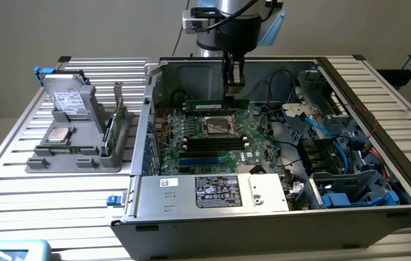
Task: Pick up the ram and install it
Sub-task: 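Insert the ram into the slot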
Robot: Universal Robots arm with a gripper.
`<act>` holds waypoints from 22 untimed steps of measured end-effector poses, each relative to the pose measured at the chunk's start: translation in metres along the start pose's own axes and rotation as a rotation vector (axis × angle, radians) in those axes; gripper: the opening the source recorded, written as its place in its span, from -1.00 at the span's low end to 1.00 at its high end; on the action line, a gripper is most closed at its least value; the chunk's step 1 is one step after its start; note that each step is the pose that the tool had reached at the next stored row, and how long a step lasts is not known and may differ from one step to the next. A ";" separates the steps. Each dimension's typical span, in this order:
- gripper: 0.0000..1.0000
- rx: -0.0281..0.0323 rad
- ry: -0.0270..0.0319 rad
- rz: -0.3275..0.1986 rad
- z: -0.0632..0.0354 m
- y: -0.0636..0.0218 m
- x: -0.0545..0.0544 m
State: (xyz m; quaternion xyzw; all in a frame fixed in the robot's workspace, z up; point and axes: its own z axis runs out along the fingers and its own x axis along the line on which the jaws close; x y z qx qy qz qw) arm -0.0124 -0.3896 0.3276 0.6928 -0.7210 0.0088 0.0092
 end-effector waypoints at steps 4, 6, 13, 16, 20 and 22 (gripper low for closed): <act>-0.76 -0.0100 0.0001 -0.001 0.0038 -0.0008 -0.001; -0.76 -0.0150 0.0005 -0.004 0.0053 -0.0011 -0.001; -0.76 -0.0158 0.0035 -0.016 0.0092 -0.0013 -0.001; -0.76 -0.0155 0.0094 -0.018 0.0108 -0.0012 -0.002; -0.76 -0.0150 0.0222 -0.018 0.0135 -0.0013 -0.003; -0.76 -0.0150 0.0267 -0.018 0.0152 -0.0014 -0.003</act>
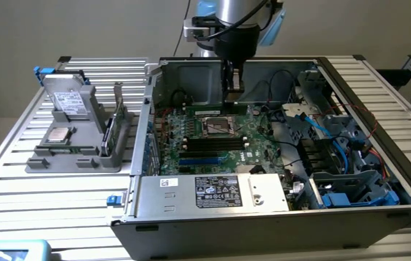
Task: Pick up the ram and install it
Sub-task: 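Insert the ram into the slot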
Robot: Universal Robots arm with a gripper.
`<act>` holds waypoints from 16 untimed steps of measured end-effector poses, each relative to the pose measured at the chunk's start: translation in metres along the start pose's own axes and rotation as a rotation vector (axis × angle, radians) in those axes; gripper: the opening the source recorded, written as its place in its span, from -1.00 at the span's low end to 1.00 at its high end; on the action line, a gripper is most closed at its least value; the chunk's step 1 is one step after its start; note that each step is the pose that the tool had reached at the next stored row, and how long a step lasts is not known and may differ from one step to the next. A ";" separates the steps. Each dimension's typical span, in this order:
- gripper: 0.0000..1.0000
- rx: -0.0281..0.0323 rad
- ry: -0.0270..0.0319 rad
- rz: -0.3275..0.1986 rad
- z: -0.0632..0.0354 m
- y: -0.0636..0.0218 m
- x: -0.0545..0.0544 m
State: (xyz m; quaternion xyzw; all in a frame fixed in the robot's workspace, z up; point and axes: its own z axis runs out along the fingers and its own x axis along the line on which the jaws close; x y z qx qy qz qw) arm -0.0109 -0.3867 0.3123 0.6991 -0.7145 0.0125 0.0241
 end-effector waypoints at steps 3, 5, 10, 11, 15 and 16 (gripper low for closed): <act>-0.76 0.0000 0.0002 0.000 0.0041 0.0000 0.000; -0.76 0.0001 0.0002 0.000 0.0075 -0.0001 0.000; -0.76 0.0001 0.0001 0.000 0.0166 -0.0004 -0.001; -0.76 0.0000 0.0002 0.000 0.0184 -0.0005 -0.001; -0.76 0.0000 0.0002 0.000 0.0252 -0.0007 -0.001; -0.76 0.0000 0.0003 0.000 0.0269 -0.0007 -0.001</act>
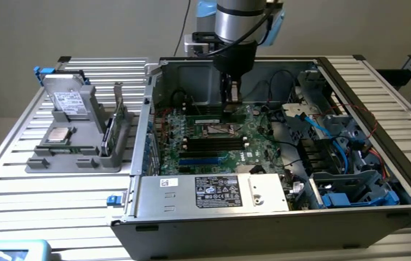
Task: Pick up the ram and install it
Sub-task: 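Insert the ram into the slot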
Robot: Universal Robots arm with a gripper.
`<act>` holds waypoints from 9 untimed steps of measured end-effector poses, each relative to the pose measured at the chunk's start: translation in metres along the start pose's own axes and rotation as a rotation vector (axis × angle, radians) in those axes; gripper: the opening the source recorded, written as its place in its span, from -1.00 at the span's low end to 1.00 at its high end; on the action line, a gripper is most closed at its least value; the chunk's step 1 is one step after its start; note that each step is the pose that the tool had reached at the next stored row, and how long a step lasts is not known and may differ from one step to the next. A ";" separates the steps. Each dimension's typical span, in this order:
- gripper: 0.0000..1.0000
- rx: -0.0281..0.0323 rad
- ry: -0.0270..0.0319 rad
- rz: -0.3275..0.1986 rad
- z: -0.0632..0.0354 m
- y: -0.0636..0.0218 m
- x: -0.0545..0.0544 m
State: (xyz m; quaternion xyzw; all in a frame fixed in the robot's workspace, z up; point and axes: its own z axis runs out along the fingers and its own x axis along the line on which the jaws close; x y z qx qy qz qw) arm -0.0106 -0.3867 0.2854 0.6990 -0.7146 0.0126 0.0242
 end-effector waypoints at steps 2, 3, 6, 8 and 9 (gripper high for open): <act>-0.76 0.0000 0.0000 0.000 0.0030 -0.0001 0.000; -0.76 0.0001 -0.0001 0.000 0.0042 -0.0001 0.000; -0.76 0.0001 0.0001 0.000 0.0084 -0.0002 0.000; -0.76 0.0001 0.0001 0.000 0.0107 -0.0003 -0.001; -0.76 0.0001 0.0001 0.000 0.0116 -0.0003 -0.001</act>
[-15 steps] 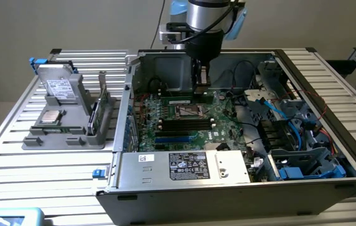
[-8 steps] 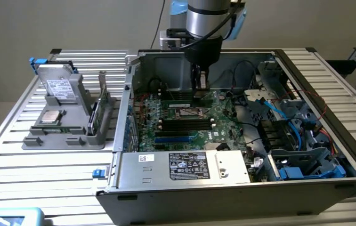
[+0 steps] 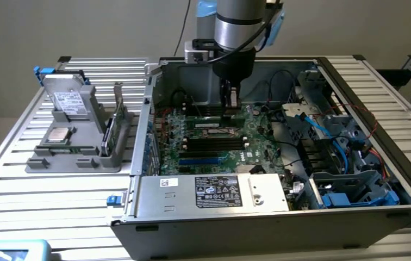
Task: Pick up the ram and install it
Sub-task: 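Insert the ram into the slot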
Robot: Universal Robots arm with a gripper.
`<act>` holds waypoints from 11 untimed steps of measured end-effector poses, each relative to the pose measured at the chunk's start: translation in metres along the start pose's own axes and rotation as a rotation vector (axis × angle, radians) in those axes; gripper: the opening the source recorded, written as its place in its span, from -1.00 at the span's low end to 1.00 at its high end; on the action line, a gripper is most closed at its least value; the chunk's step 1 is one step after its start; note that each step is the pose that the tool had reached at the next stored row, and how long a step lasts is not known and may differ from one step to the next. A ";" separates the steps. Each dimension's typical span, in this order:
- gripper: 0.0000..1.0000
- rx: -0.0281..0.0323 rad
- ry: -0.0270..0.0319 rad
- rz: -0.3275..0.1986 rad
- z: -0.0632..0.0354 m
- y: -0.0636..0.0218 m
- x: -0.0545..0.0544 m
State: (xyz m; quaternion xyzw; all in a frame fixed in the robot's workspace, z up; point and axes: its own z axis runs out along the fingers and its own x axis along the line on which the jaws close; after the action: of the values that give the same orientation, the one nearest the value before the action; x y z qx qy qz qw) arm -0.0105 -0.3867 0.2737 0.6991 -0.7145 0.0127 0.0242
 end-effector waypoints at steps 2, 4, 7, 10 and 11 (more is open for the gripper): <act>-0.76 -0.0001 0.0004 0.000 0.0010 0.0000 0.000; -0.76 -0.0003 0.0014 0.000 0.0016 0.0000 0.000; -0.76 -0.0006 0.0044 0.000 0.0021 0.0000 0.000; -0.76 -0.0007 0.0067 0.000 0.0027 0.0000 0.000; -0.76 -0.0006 0.0068 0.000 0.0031 -0.0001 0.000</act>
State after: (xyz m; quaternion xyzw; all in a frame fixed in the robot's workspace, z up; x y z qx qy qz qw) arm -0.0105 -0.3871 0.2707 0.6989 -0.7146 0.0149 0.0269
